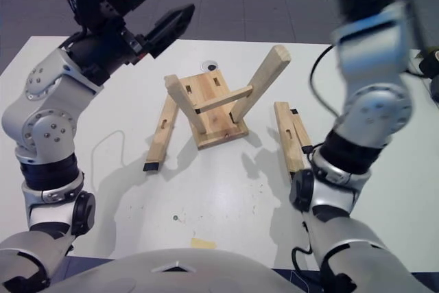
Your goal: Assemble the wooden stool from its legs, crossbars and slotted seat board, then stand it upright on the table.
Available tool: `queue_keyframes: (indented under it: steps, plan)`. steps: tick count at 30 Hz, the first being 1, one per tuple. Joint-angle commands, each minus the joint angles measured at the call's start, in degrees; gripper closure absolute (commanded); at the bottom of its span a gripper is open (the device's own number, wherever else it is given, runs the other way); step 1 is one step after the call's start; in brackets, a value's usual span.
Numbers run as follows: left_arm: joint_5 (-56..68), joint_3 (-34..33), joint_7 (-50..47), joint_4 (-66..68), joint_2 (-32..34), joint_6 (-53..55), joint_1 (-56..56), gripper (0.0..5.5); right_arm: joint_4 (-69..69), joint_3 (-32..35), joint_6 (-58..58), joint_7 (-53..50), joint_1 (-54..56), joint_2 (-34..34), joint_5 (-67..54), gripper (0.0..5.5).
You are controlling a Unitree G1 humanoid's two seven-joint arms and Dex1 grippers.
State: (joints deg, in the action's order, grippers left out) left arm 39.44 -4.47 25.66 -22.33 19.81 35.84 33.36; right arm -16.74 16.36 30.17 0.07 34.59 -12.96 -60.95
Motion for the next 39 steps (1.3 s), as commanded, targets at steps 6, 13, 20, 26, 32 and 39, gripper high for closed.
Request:
queue_keyframes:
  steps: [6, 13, 20, 26, 32, 39]
  plan:
    - [-1.4, 1.4, 0.4, -0.4, 0.2, 0.3, -1.9, 0.11, -11.6, -4.4, -0.1, 5.2, 0.9, 1.7, -4.5, 0.1]
    - [-1.9, -2.9, -3.7, 2.2, -0.3, -0.4, -0.8, 0.11, -10.6, -11.4, 4.5, -1.8, -9.8, 4.4, -2.0, 0.1]
    - [-2.4, -2.6, -4.8, 1.9, -0.7, -0.1, -1.1, 0.11, -4.1, -15.8, 8.0, -4.6, -19.4, 7.4, 2.8, 0.1]
    - [-2.9, -2.0, -4.9, 2.1, -0.8, -0.2, -0.9, 0.11, -0.1, -15.2, 11.9, -8.5, -21.5, 8.8, 4.8, 0.1]
    - [-3.0, -1.0, -4.3, 2.1, -0.7, -0.2, -1.1, 0.11, -3.6, -13.7, 8.4, -4.2, -18.7, 10.5, 3.4, 0.1]
    - [-2.8, -1.5, -4.3, 2.5, -1.0, -0.6, -0.9, 0.11, -9.6, -3.7, 2.4, -2.3, -6.7, 9.5, -8.4, 0.1]
